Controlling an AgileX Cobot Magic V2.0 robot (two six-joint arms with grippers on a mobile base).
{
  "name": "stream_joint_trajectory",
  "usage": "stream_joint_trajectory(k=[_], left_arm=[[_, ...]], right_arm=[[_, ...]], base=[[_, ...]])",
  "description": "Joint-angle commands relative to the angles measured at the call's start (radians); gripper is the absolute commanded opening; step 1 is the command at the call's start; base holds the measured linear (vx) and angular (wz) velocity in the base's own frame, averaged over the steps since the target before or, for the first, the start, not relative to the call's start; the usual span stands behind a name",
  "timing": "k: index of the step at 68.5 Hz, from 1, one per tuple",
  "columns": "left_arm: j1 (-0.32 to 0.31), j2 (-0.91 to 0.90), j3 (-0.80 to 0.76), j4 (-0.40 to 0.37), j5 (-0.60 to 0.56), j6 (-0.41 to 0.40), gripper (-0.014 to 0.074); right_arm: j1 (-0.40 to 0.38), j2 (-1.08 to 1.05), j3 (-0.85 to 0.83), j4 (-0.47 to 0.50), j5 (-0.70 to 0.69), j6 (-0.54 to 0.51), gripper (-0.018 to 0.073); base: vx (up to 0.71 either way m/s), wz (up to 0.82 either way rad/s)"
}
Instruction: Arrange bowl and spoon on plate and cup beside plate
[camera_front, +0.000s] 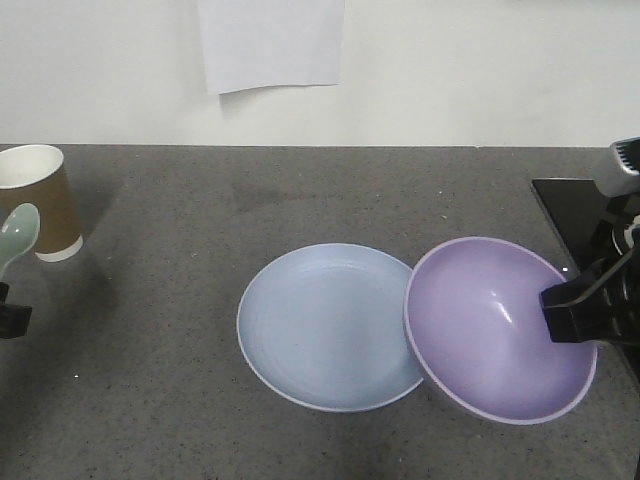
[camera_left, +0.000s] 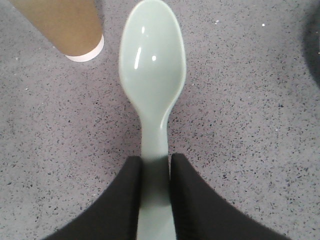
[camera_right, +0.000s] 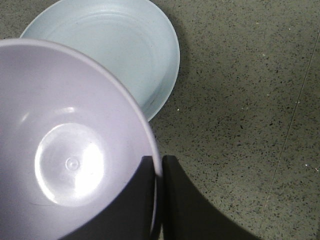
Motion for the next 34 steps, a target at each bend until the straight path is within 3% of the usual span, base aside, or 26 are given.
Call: stream_joint_trajectory(k=[1,34], left_arm=[[-0.003,-0.017,-0.024,-0.002,-0.053,-0.002,0.0093],[-0.003,-0.017,-0.024,-0.002,-0.053,-0.002,0.0093]], right_arm=[[0.002,-0.017,-0.025,0.015,-0.054,0.002,-0.0003],[0.002,-0.017,-0.025,0.015,-0.054,0.002,-0.0003]], base=[[0.00,0.00],[0.00,0.00]])
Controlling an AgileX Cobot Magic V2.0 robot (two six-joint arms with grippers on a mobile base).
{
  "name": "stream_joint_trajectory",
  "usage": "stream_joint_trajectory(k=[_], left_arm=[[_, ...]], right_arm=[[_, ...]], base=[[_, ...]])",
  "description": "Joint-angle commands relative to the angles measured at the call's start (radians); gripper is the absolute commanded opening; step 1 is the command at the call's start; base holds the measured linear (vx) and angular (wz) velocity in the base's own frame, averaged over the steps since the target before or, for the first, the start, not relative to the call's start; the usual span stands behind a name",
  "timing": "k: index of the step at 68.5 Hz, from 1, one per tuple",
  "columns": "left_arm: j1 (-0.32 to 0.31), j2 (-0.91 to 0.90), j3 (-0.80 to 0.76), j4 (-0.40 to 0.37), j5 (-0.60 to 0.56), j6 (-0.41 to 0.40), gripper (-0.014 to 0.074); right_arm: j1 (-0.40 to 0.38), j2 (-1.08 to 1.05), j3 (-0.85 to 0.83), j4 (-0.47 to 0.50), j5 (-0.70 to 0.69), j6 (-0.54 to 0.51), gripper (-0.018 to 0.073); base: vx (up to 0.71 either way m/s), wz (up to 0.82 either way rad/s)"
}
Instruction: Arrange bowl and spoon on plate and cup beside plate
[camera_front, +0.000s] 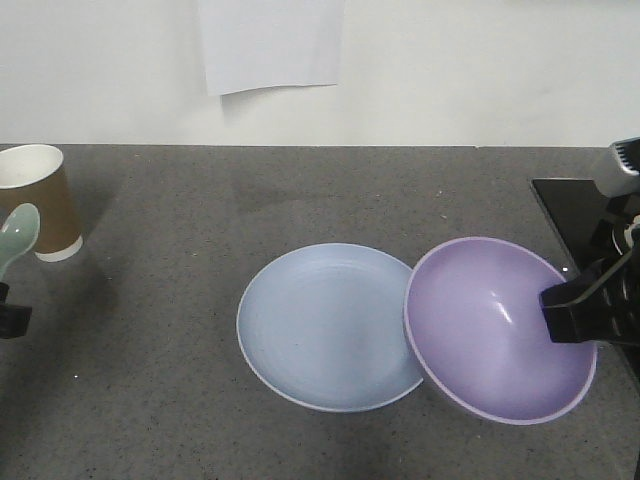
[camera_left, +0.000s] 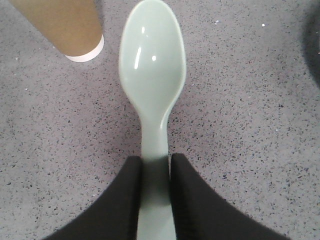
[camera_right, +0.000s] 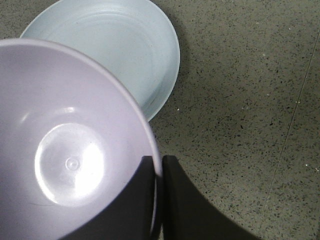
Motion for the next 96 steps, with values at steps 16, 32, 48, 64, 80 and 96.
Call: stream_joint_trajectory(k=[16,32,48,64,80,96], left_arm=[[-0.003,-0.017,-0.024,-0.002,-0.053,-0.002,0.0093],[-0.003,-0.017,-0.024,-0.002,-0.053,-0.002,0.0093],[-0.003,-0.017,-0.024,-0.002,-0.053,-0.002,0.0093],[-0.003,-0.017,-0.024,-0.002,-0.053,-0.002,0.0093],[-0.003,-0.017,-0.024,-0.002,-0.053,-0.002,0.0093],[-0.003,-0.017,-0.024,-0.002,-0.053,-0.002,0.0093]], right_arm=[[0.002,-0.016,-0.025,0.015,-0.054,0.002,-0.0003],[0.002,-0.016,-0.025,0.015,-0.054,0.002,-0.0003],[0.002,-0.016,-0.025,0.015,-0.055,0.002,-0.0003],[0.002,-0.016,-0.025,0.015,-0.055,0.002,-0.0003],[0.002,-0.016,-0.025,0.015,-0.055,0.002,-0.0003],[0.002,-0.016,-0.025,0.015,-0.055,0.002,-0.0003]], base=[[0.00,0.00],[0.00,0.00],[0.00,0.00],[0.00,0.00],[0.00,0.00],[0.00,0.00]])
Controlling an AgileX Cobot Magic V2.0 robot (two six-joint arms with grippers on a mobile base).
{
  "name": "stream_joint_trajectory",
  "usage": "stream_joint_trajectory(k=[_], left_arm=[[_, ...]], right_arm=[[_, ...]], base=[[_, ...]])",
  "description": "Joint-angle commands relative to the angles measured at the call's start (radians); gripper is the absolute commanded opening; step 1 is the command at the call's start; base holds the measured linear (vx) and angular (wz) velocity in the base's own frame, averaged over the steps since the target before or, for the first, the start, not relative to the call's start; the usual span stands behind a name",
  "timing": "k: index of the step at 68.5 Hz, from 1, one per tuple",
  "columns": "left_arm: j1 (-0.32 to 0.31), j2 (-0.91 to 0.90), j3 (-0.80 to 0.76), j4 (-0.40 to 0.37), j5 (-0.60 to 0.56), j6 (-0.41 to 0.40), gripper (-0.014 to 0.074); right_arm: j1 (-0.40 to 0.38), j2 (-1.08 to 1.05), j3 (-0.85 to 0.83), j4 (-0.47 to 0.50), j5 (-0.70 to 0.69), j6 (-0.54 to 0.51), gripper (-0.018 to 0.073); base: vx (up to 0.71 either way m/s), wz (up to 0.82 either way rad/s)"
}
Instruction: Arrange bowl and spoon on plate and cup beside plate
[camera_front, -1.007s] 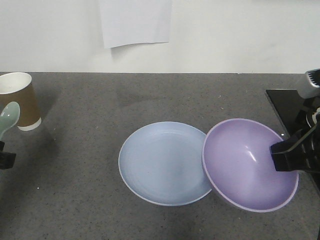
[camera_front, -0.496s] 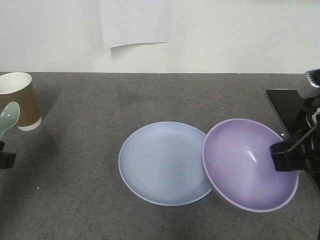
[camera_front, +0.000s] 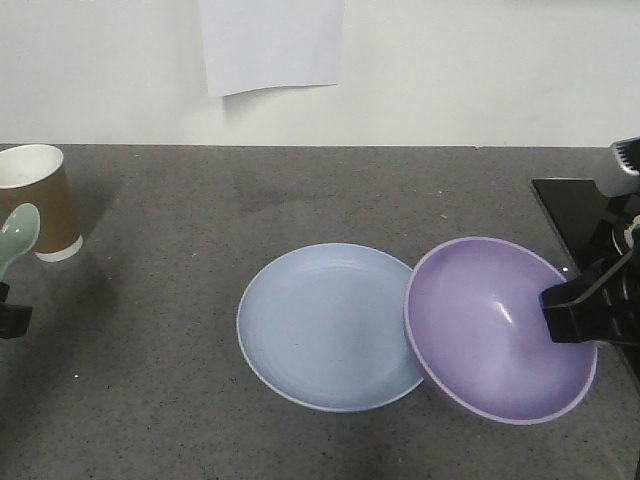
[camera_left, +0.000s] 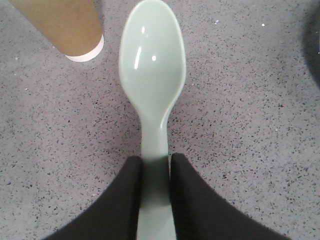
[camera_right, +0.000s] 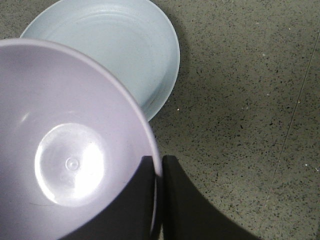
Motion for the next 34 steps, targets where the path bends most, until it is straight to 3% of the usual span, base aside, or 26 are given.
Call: stream_joint_trajectory(k=[1,34], left_arm=[[-0.003,-0.017,-0.024,-0.002,-0.053,-0.002,0.0093],[-0.003,-0.017,-0.024,-0.002,-0.053,-0.002,0.0093]], right_arm=[[0.002,-0.016,-0.025,0.015,-0.056,0.002,-0.0003],[0.002,-0.016,-0.025,0.015,-0.056,0.002,-0.0003]], base=[[0.00,0.00],[0.00,0.00]])
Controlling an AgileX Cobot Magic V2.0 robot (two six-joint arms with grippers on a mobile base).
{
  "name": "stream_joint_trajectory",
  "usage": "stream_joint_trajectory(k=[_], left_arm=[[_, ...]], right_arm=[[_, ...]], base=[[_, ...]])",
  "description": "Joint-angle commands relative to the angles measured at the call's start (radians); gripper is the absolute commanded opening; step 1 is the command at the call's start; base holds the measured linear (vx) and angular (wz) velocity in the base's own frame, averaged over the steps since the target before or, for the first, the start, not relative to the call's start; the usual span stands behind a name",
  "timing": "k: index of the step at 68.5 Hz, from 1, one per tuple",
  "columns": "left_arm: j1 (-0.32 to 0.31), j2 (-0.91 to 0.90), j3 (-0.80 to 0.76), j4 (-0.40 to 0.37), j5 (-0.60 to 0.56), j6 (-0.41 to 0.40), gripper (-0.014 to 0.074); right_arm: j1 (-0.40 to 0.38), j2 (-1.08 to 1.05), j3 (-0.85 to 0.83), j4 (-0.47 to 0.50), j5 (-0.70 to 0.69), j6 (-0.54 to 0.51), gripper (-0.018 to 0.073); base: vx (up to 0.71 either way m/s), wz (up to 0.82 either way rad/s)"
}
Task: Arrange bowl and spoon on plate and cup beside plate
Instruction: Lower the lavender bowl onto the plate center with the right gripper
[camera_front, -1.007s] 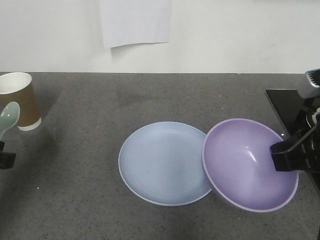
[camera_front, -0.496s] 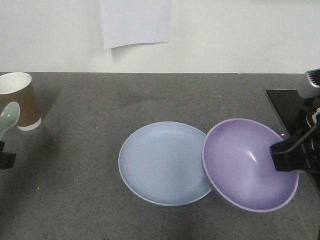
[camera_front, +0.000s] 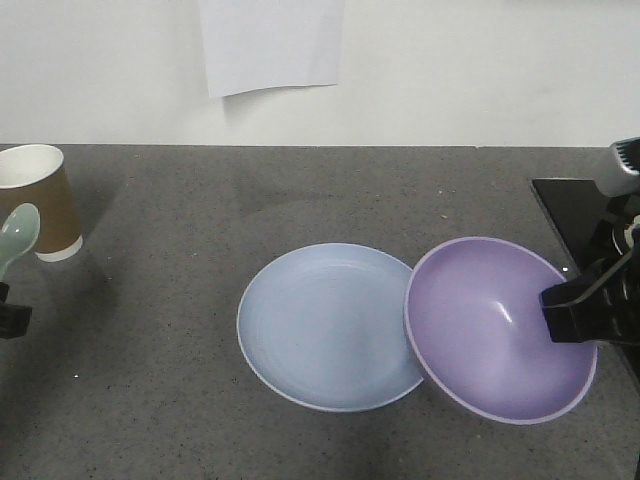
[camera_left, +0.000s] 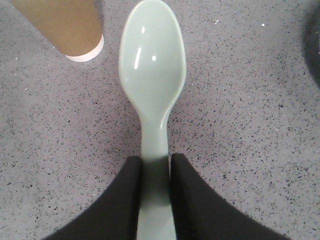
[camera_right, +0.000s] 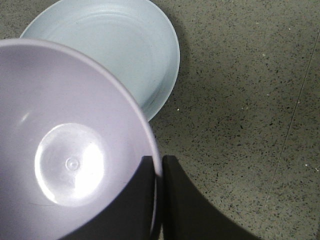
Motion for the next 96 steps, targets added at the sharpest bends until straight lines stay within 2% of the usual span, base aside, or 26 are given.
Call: stream_joint_trajectory(k=[1,25,45,54,62,74,80,96], left_arm=[[-0.003,-0.017,-0.024,-0.002,-0.053,-0.002,0.0093],[-0.003,-0.017,-0.024,-0.002,-0.053,-0.002,0.0093],[-0.003,-0.017,-0.024,-0.002,-0.053,-0.002,0.0093],[-0.003,-0.017,-0.024,-0.002,-0.053,-0.002,0.0093],[-0.003,-0.017,-0.024,-0.002,-0.053,-0.002,0.0093],[-0.003,-0.017,-0.024,-0.002,-0.053,-0.002,0.0093],[-0.003,-0.017,-0.024,-0.002,-0.053,-0.002,0.0093],[-0.003,-0.017,-0.024,-0.002,-0.053,-0.002,0.0093]], right_arm=[[0.002,-0.016,-0.025,0.015,-0.056,0.002,-0.0003],[0.002,-0.016,-0.025,0.029,-0.057,0.000,-0.0003],[0.002,0.084,-0.077,0.152,-0.051,-0.126,-0.0003],[0.031,0.175,-0.126,0.162,-0.051,-0.159,-0.0003],[0.104,0.274,-0.172,0.114,-0.078,-0.144,-0.0003],[0.192,0.434,-0.276,-0.022,-0.100,-0.024,-0.0001],[0.206,0.518,-0.336,-0.072,-0.086,0.023,-0.0001],[0.206,0.685,-0.443,-0.075,-0.080,0.050,0.0005]], base=[[0.00,0.00],[0.00,0.00],[0.00,0.00],[0.00,0.00],[0.00,0.00],[0.00,0.00],[0.00,0.00],[0.00,0.00]])
